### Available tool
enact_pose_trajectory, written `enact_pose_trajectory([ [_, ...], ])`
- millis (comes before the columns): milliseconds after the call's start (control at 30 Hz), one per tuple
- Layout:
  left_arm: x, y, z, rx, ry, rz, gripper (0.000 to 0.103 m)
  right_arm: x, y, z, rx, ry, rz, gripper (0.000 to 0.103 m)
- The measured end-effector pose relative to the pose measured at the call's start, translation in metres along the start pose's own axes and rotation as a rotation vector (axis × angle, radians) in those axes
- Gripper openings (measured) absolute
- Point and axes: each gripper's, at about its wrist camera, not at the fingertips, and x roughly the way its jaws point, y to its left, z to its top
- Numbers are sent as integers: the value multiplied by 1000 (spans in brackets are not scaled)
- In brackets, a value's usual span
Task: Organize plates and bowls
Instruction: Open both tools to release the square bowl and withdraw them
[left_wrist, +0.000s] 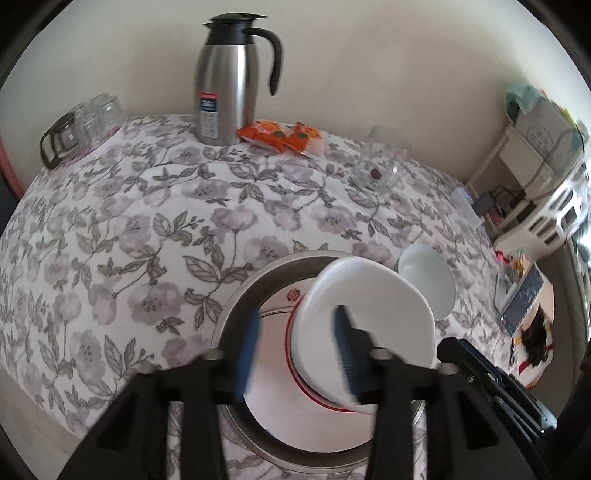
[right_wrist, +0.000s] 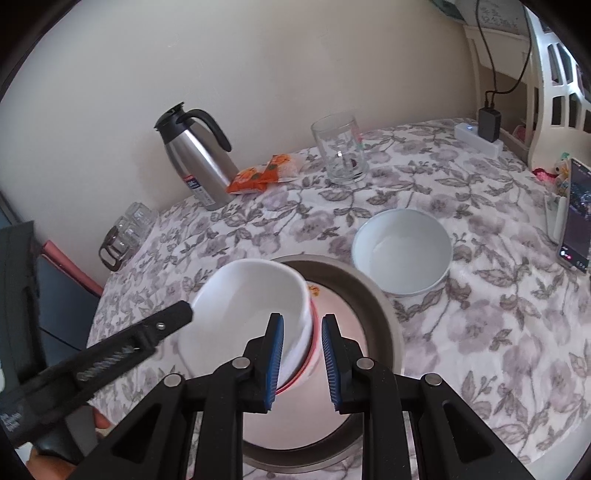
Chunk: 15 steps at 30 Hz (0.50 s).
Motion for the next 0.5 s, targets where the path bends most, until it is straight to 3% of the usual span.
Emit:
enact_pose_trajectory([
  [100, -3, 2, 1, -12, -11, 9, 52, 1, -3, 2, 7, 2, -14, 27],
  [133, -4, 2, 1, -15, -16, 21, 59, 2, -4, 2, 7, 2, -29, 30],
  [200, -5, 3, 1, -24, -17, 37, 67, 2, -5, 3, 0, -6, -62, 50],
  [333, -3, 4, 0, -31, -20, 71, 69, 2, -7, 4, 1, -8, -62, 58],
  [400, -1, 5, -1, -37, -16, 88, 75, 4, -8, 4, 0, -3, -67, 62],
  [433, 1, 6, -1, -42, -11, 98, 83, 5, -8, 4, -2, -1, -72, 64],
  [500, 3, 7, -2, -47, -14, 111, 87, 6, -8, 4, -6, 1, -78, 70],
])
